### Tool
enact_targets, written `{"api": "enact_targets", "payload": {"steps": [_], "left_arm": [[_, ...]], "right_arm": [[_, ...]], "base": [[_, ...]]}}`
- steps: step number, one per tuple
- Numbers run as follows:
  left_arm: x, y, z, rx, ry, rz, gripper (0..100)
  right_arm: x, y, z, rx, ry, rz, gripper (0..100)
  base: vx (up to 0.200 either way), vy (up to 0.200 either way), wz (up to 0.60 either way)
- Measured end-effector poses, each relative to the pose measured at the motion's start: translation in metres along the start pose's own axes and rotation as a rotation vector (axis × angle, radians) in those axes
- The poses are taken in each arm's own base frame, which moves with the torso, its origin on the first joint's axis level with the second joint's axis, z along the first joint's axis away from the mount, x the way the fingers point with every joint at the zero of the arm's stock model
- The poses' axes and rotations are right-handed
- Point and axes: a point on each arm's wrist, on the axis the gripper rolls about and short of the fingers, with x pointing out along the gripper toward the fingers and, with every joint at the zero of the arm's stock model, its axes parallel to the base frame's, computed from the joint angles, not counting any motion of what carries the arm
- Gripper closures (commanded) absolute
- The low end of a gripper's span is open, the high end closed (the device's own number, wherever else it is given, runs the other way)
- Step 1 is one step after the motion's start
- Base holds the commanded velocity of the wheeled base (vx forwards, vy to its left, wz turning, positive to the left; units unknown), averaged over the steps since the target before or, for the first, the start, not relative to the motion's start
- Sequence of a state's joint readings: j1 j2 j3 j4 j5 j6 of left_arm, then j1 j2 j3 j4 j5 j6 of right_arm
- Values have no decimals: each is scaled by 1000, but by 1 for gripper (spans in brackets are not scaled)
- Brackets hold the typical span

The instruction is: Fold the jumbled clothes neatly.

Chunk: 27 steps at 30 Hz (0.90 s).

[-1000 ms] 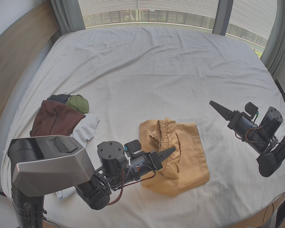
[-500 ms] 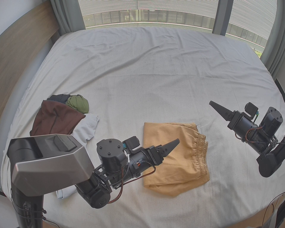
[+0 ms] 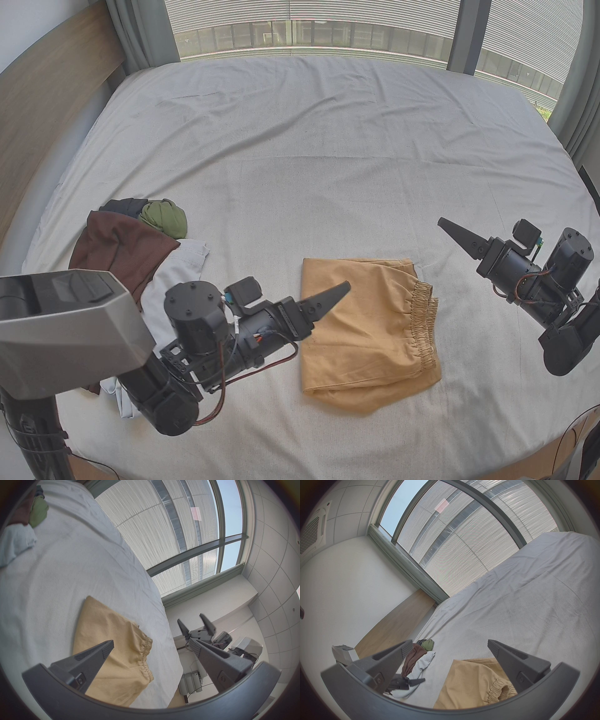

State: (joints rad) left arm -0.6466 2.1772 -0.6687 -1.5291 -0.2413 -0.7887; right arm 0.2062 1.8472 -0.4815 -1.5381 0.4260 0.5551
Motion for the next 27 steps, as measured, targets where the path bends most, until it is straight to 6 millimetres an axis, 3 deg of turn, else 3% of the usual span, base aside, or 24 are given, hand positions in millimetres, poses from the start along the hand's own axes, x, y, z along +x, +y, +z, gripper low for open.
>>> {"api": "enact_targets", "payload": {"steps": [5,14,19,27], "left_arm": [[-25,-3,30,13,-40,-5,0],[-89,-6,84,64,-112,7,0],[-114,-4,92,181,-123,49,0],[-144,-1,85,391,-98,131,0]], "right_arm": [[-1,3,-8,10,28,5,0],[-2,14,-25,16,92,35,0],[-3,15,-34,-9,126,32,0],[-5,12,-44,-9,169,20,0]], "base": [[0,0,0],[0,0,0],[0,0,0],[0,0,0]]}}
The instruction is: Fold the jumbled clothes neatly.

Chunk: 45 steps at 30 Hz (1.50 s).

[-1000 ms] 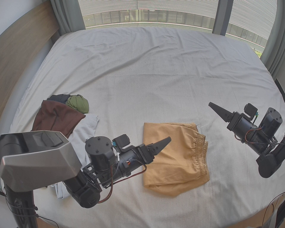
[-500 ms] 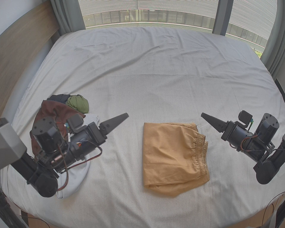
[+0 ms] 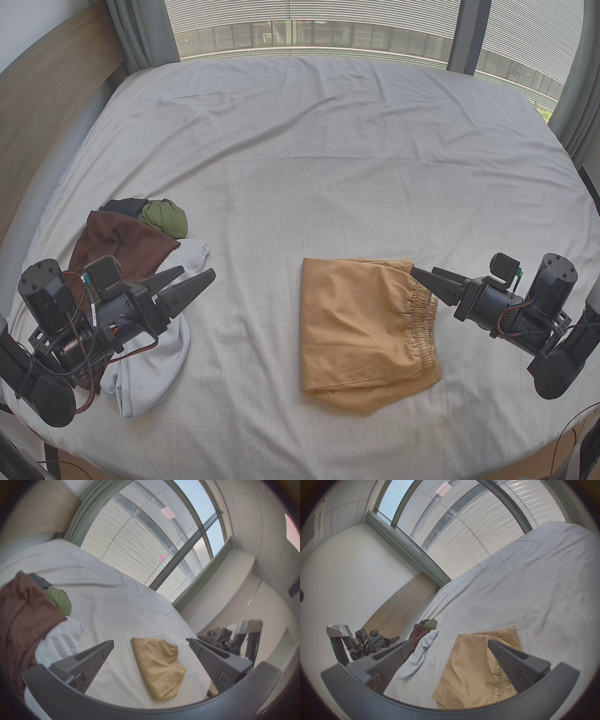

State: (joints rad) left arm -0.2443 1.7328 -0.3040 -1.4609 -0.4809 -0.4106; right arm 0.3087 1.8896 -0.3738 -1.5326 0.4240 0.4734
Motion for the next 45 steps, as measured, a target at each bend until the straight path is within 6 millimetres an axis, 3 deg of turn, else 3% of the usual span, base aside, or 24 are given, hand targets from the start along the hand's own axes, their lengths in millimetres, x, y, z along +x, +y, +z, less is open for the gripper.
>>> {"api": "enact_targets", "payload": {"steps": [14,18,27,45], "left_arm": [[-26,15,-24,374,94,72,0],[-29,21,-33,371,130,61,0],[-32,22,-42,350,170,55,0],[-33,18,-50,335,204,36,0]], "right_arm": [[-15,-6,-27,-55,167,-68,0],[-23,-12,-39,-52,278,-121,0],[-36,-22,-44,-56,353,-188,0],[-37,-43,-59,-5,409,-259,0]], "base": [[0,0,0],[0,0,0],[0,0,0],[0,0,0]]}}
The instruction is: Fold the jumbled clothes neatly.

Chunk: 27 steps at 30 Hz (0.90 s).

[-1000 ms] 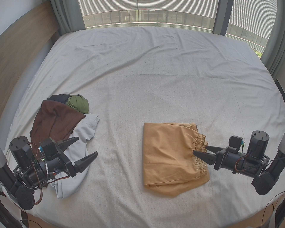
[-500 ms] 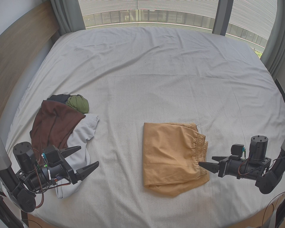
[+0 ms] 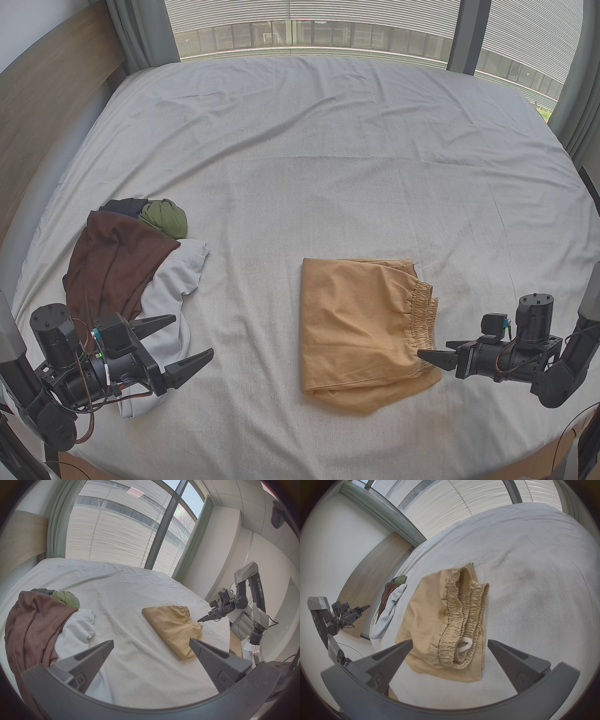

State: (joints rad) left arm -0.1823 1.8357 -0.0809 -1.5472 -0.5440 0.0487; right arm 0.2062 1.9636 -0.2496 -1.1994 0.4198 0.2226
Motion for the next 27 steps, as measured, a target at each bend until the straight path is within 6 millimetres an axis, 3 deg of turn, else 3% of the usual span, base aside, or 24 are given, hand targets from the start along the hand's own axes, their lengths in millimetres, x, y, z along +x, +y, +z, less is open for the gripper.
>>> {"api": "enact_targets", "payload": {"steps": [27], "left_arm": [[0,0,-3,-7,12,0,0]], "right_arm": [[25,-15,-23,30,52,-5,0]], "base": [[0,0,0]]}}
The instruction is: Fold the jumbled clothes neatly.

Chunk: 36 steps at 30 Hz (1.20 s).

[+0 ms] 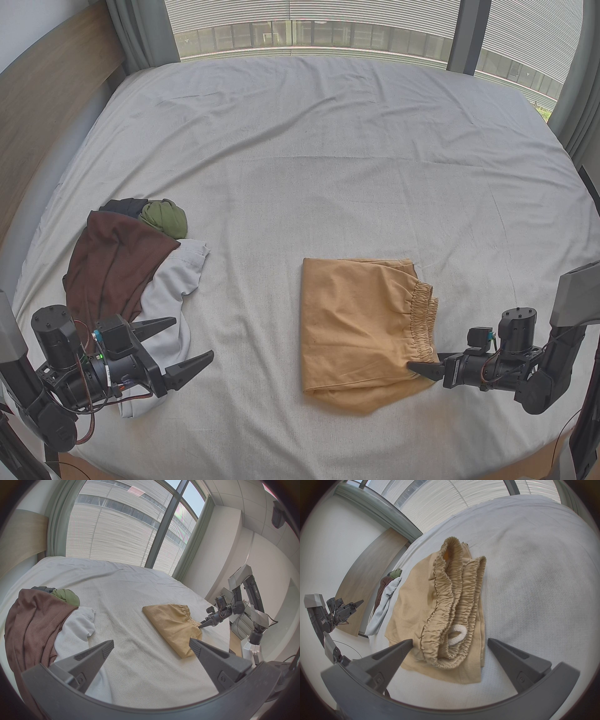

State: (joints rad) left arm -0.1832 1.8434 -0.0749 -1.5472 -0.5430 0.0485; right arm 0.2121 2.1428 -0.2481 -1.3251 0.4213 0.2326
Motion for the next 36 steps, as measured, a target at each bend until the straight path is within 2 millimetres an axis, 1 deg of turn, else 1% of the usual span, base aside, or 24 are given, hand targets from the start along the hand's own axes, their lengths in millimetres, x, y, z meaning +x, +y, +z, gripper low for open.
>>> {"api": "enact_targets", "payload": {"steps": [6,14,18,25,26,36], "left_arm": [[0,0,0,0,0,-2,0],[0,-1,-1,-2,5,-4,0],[-1,-1,-1,-3,7,-4,0],[-1,-2,-2,-4,8,-4,0],[-1,-2,-2,-3,8,-4,0],[-1,-2,-2,-4,9,-4,0]], "right_arm": [[9,0,-7,9,9,19,0],[18,8,-8,24,-44,71,0],[22,12,-13,46,-32,91,0],[23,13,-16,50,-15,98,0],[24,13,-16,51,-14,98,100],[24,13,-18,56,-2,96,100]], "base": [[0,0,0],[0,0,0],[0,0,0],[0,0,0],[0,0,0],[0,0,0]]}}
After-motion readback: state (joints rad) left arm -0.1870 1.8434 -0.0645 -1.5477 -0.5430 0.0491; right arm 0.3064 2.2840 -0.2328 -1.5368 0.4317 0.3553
